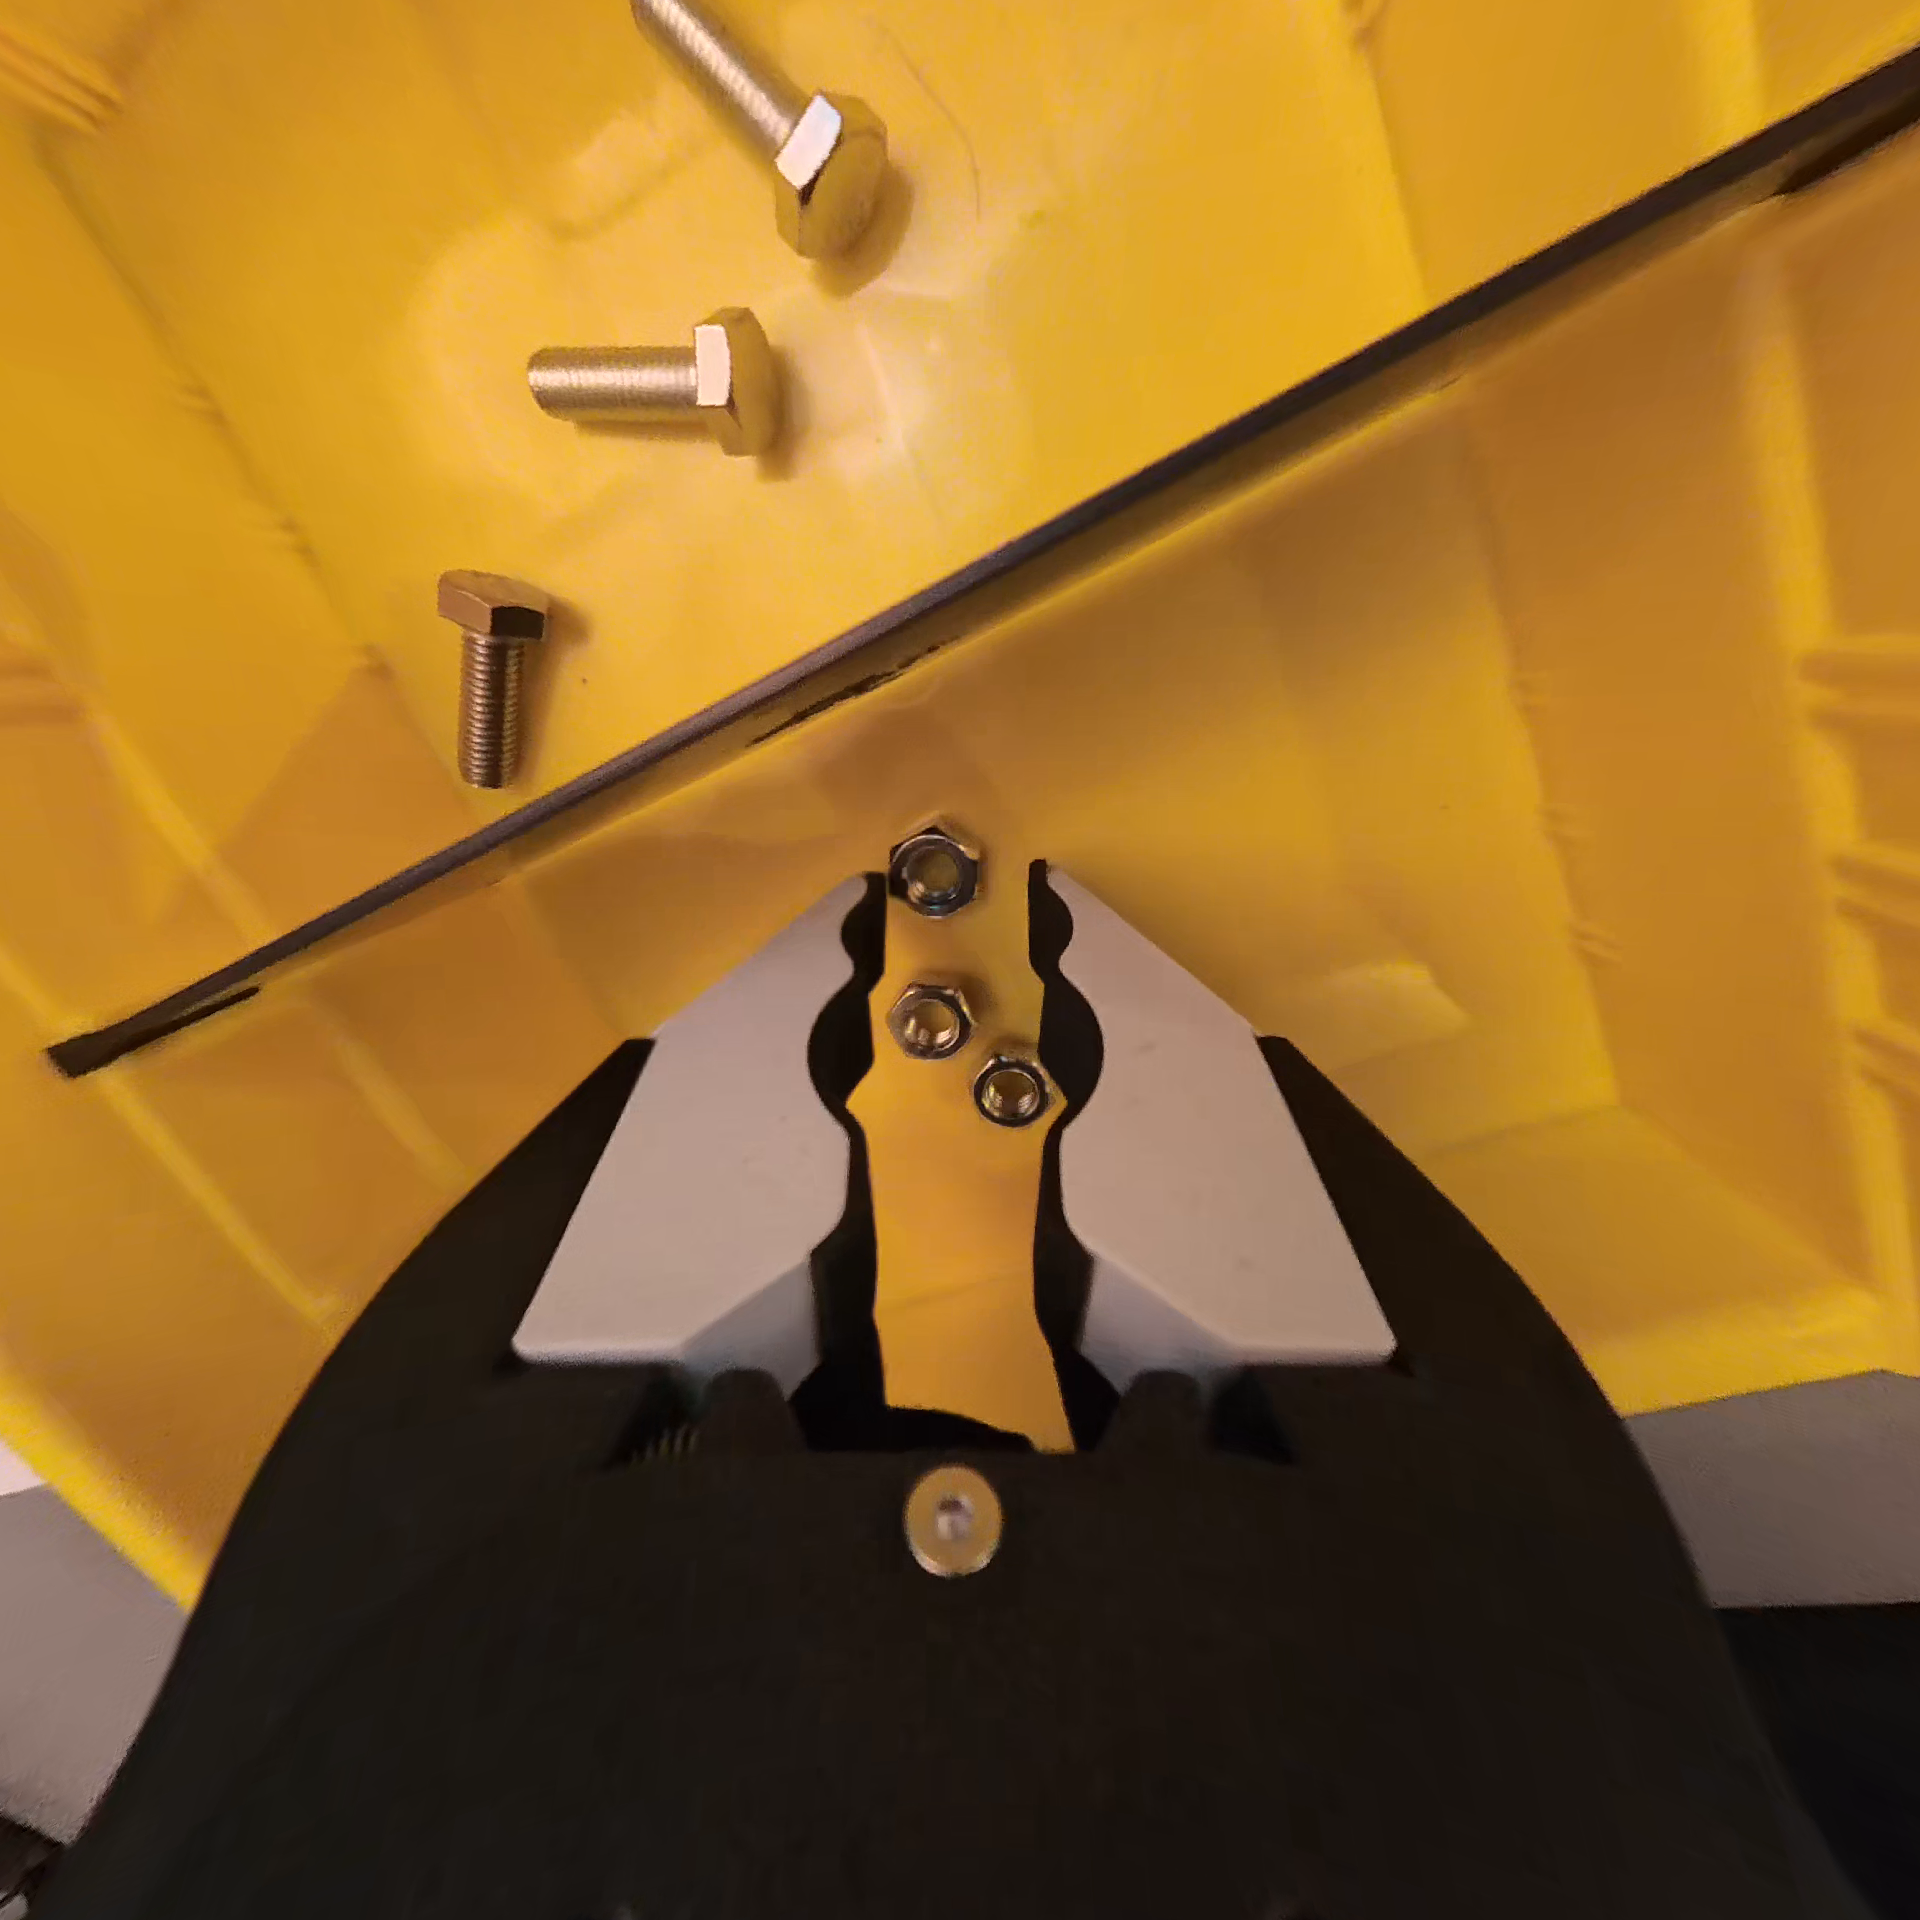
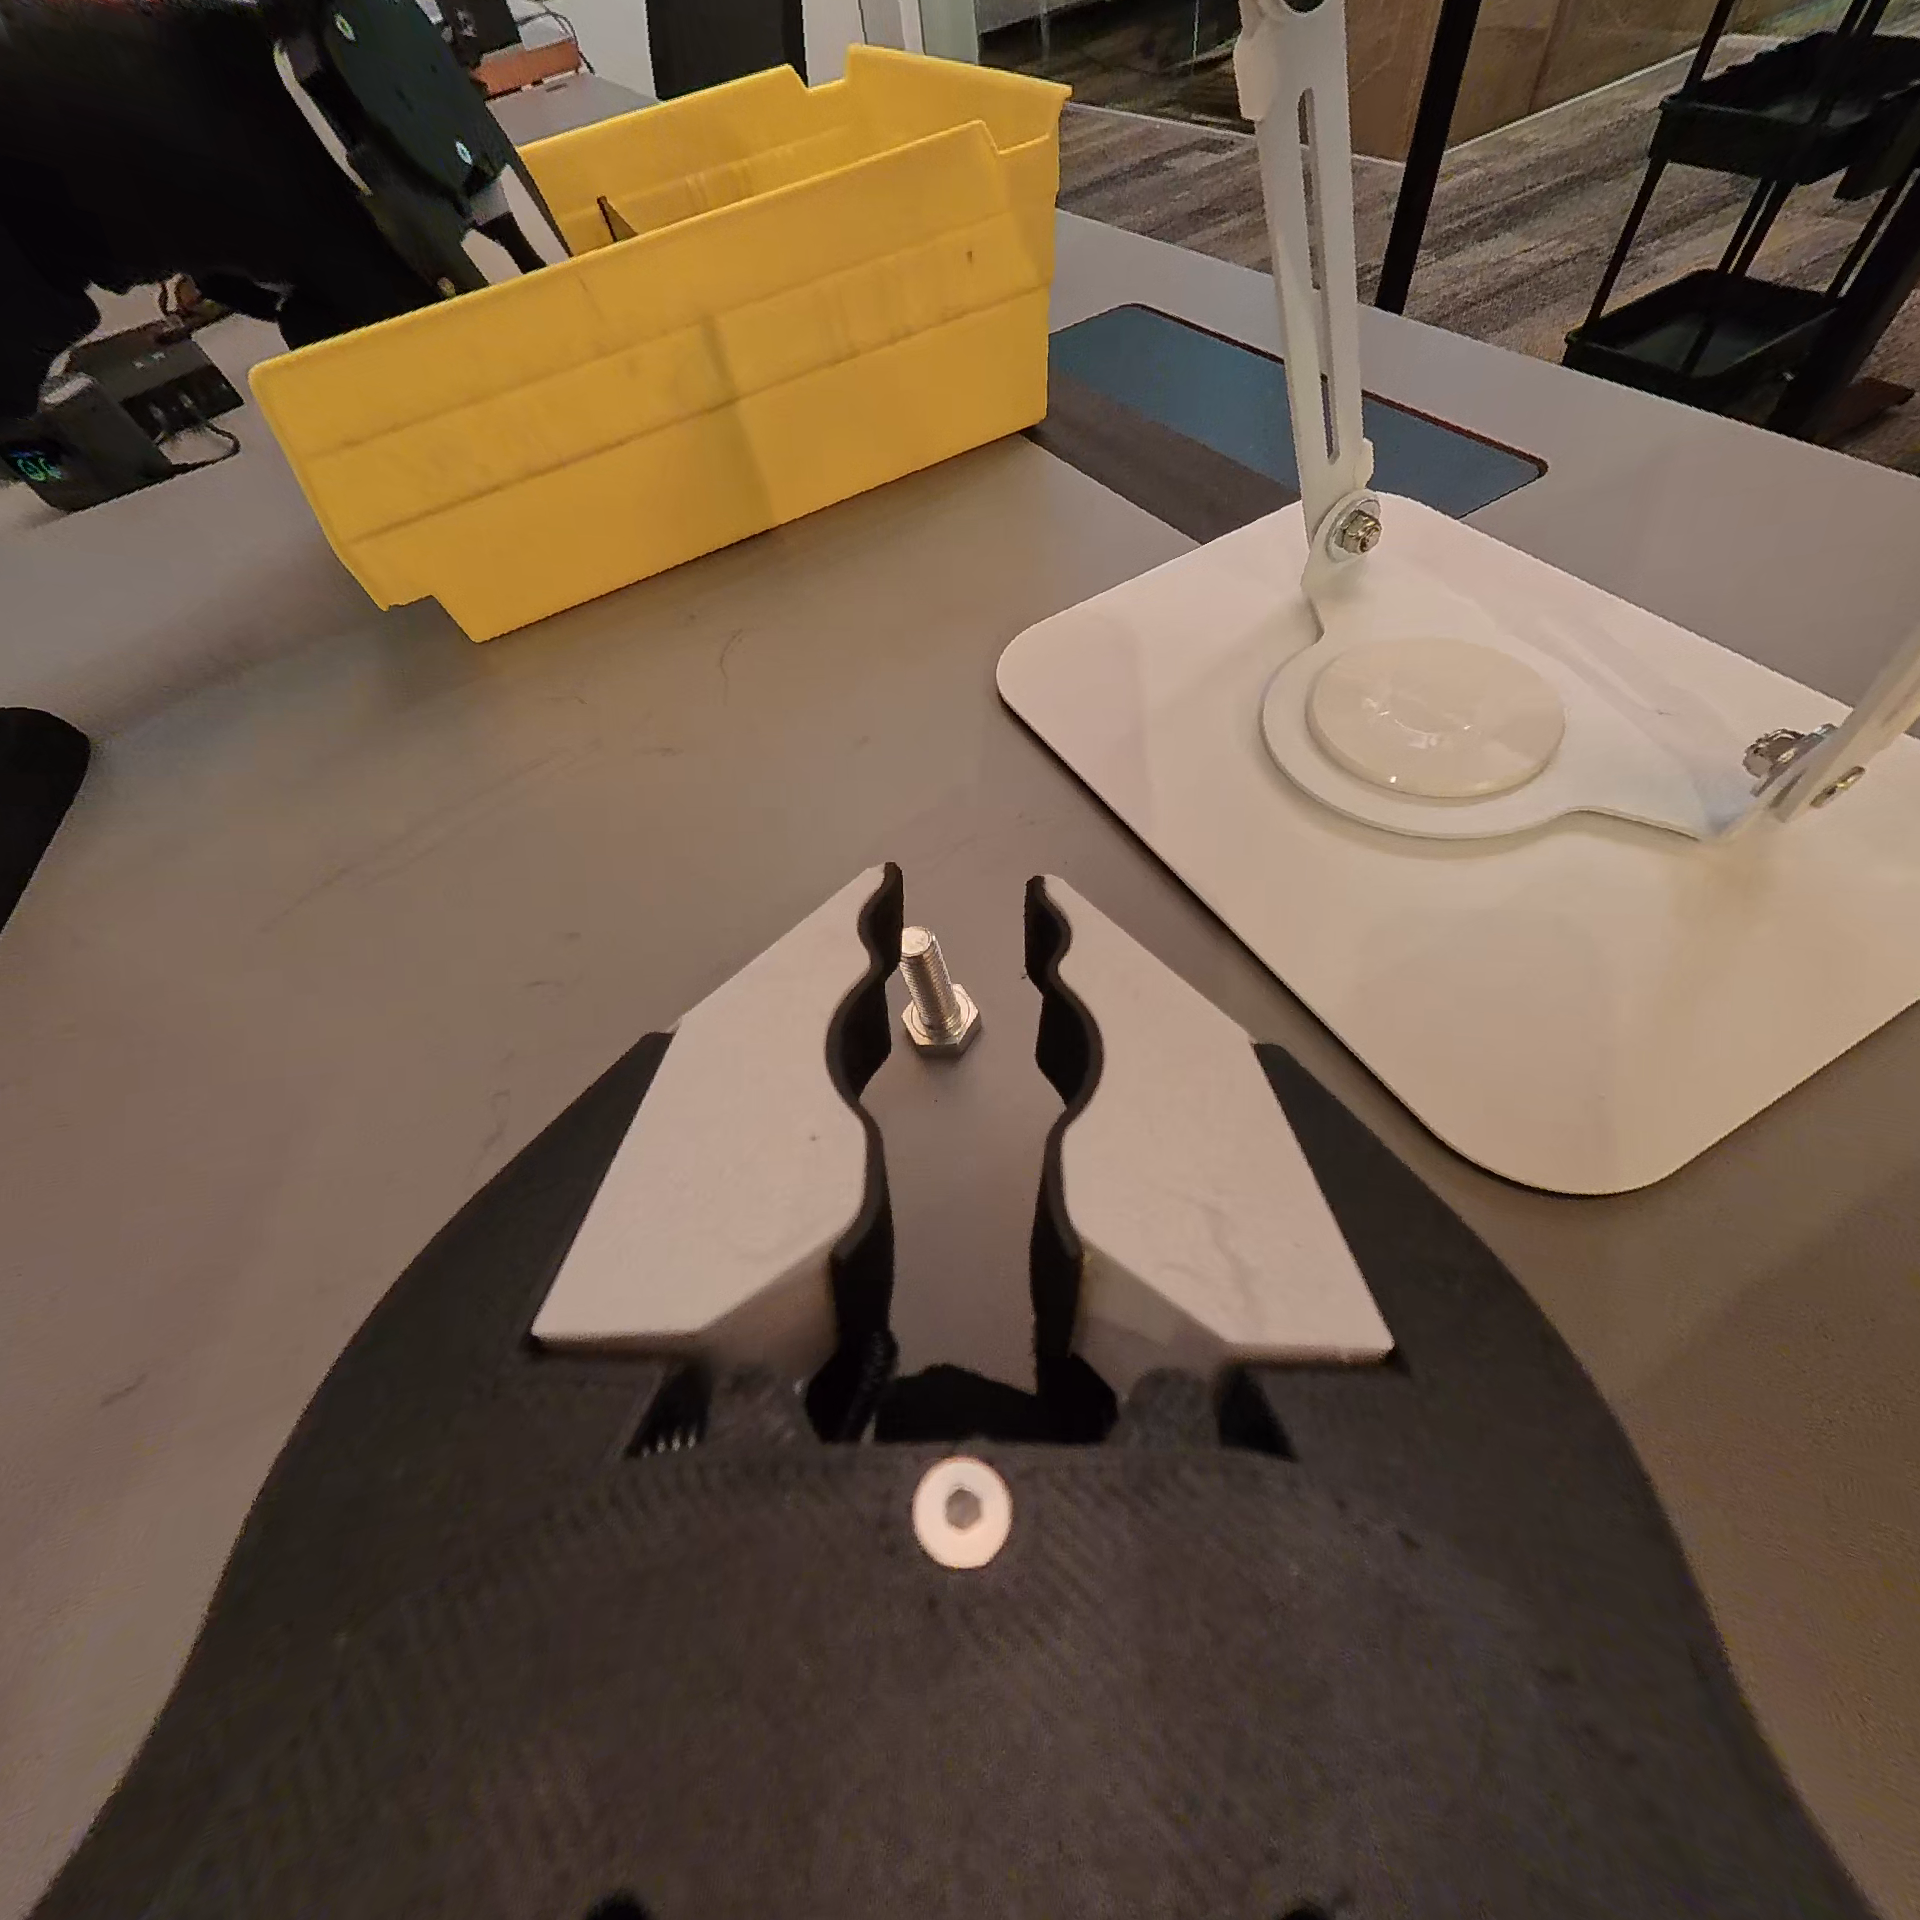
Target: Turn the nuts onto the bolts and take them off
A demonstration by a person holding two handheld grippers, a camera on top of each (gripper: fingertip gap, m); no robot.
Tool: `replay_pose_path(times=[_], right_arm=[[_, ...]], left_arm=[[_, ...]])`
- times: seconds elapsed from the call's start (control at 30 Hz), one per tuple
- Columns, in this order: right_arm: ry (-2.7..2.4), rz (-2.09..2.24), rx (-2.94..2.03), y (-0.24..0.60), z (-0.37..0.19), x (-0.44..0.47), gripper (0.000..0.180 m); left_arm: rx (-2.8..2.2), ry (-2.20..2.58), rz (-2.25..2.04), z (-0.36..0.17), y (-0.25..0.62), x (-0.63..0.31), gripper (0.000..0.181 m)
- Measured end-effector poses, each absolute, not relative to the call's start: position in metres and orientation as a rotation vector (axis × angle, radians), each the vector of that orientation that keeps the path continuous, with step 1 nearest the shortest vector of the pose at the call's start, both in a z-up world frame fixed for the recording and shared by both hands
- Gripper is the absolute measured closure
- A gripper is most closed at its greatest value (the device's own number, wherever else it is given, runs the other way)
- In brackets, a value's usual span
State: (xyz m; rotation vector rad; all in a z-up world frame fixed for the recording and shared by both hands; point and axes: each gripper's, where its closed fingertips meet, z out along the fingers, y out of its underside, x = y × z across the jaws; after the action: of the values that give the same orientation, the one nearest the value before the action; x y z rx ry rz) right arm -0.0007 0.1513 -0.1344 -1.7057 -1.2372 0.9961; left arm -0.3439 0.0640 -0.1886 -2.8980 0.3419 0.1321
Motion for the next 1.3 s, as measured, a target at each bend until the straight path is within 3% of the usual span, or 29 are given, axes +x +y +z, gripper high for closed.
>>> replay_pose_path(times=[0.1, 0.37, 0.53, 0.77, 1.0, 1.3], right_arm=[[-1.237, 0.998, -1.707, 0.151, -0.134, -0.001, 0.158], [-1.227, 0.987, -1.705, 0.153, -0.134, 0.000, 0.156], [-1.169, 0.955, -1.666, 0.159, -0.122, 0.004, 0.153], [-1.056, 0.878, -1.507, 0.169, -0.080, 0.019, 0.142], [-1.141, 0.706, -1.343, 0.156, -0.061, 0.015, 0.139], [-1.255, 0.544, -1.201, 0.140, -0.057, 0.004, 0.145]], left_arm=[[-2.874, 0.330, 0.077, -0.191, 0.068, -0.340, 0.165], [-2.808, 0.314, 0.098, -0.177, 0.068, -0.345, 0.165], [-2.617, 0.341, 0.162, -0.104, 0.076, -0.326, 0.165], [-2.137, 0.587, -0.367, 0.004, 0.112, -0.157, 0.165], [-1.950, 0.691, -1.106, -0.019, 0.141, -0.023, 0.165], [-1.690, 0.643, -1.656, -0.041, 0.138, 0.012, 0.166]])
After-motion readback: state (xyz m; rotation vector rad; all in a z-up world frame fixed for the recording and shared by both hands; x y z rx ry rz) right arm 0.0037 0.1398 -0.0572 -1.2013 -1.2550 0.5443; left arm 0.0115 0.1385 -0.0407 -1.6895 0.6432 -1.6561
